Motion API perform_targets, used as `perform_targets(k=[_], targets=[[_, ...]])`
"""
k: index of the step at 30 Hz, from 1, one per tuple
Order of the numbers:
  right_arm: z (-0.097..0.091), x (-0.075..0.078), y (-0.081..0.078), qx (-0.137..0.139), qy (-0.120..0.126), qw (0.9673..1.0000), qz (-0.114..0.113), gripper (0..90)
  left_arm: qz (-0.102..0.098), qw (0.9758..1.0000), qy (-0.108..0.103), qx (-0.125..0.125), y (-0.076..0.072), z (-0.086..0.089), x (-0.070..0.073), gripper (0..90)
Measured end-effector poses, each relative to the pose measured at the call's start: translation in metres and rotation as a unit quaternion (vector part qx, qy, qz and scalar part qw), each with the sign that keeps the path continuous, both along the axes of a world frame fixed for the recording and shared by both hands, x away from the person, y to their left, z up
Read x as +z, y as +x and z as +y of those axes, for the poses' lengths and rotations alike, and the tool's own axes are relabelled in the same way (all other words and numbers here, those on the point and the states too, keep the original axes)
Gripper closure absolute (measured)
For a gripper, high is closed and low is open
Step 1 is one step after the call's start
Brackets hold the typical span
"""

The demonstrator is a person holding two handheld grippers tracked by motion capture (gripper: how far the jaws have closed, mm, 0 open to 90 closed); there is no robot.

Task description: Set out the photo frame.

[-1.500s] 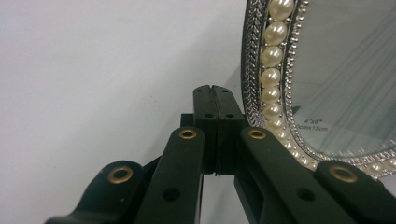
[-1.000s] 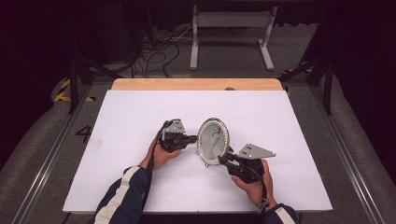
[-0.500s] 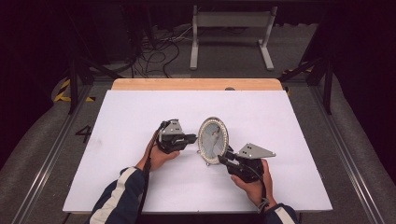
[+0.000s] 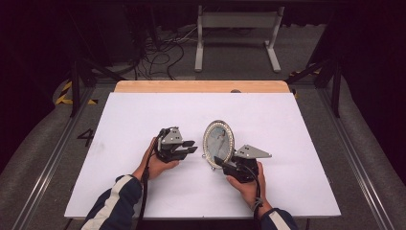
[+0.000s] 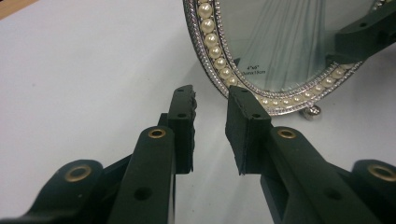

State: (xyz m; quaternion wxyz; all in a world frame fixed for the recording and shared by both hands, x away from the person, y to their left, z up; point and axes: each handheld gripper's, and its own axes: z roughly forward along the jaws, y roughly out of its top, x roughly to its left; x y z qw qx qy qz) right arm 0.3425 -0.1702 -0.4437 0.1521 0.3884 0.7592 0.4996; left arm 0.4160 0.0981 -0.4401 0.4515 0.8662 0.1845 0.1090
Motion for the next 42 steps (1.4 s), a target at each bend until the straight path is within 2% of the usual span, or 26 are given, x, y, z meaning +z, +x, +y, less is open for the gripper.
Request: perform_targets(k=[3,6,8,9,13,19,21,24,28,30,34,36,40,42], targets=[[-0.002,-0.002,0.004,0.007,0.012,0.9999,0.006,74.7,0.002,1.0000,0.002,-0.003,-0.002,0.003,0.000,72.7],[-0.003,-0.002,0.006,0.013,0.010,0.9998,0.008,76.2,0.008,0.9999,0.007,-0.008,-0.004,0.003,-0.002,72.4],[-0.006,-0.003,0.010,0.024,0.022,0.9993,0.018,79.4,0.009,0.9999,0.008,-0.007,-0.004,0.003,-0.002,71.8],[-0.007,-0.003,0.012,0.031,0.028,0.9988,0.024,79.7,0.010,0.9999,0.006,-0.005,-0.003,0.002,-0.002,71.0],[-0.008,-0.001,0.016,0.051,0.028,0.9978,0.031,80.3,0.011,0.9999,0.000,-0.008,-0.003,0.001,-0.002,69.4],[-0.009,0.000,0.022,0.069,0.023,0.9967,0.036,80.0,0.018,0.9996,-0.017,-0.013,-0.002,0.002,-0.002,60.1],[-0.008,0.000,0.021,0.065,0.020,0.9971,0.033,79.5,0.022,0.9993,-0.028,-0.013,-0.001,0.002,-0.002,57.2],[-0.007,0.001,0.017,0.050,0.009,0.9984,0.025,69.6,0.022,0.9992,-0.032,-0.012,0.001,0.001,-0.001,51.5],[-0.011,0.006,0.009,0.039,-0.009,0.9992,0.002,66.5,0.022,0.9988,-0.043,-0.007,0.003,-0.004,0.000,40.9],[-0.013,0.010,0.003,0.029,-0.020,0.9993,-0.010,64.8,0.026,0.9986,-0.046,-0.006,0.005,-0.006,-0.001,38.0],[-0.016,0.014,-0.010,0.029,-0.040,0.9985,-0.024,66.2,0.028,0.9985,-0.046,0.002,0.010,-0.011,-0.004,34.6],[-0.018,0.015,-0.013,0.030,-0.036,0.9986,-0.025,66.3,0.029,0.9986,-0.043,0.001,0.011,-0.011,-0.005,33.6],[-0.021,0.017,-0.017,0.010,-0.035,0.9989,-0.028,64.7,0.035,0.9982,-0.048,-0.006,0.013,-0.013,-0.008,32.3],[-0.022,0.019,-0.019,0.008,-0.034,0.9987,-0.038,64.9,0.035,0.9984,-0.044,-0.012,0.014,-0.015,-0.009,33.3]])
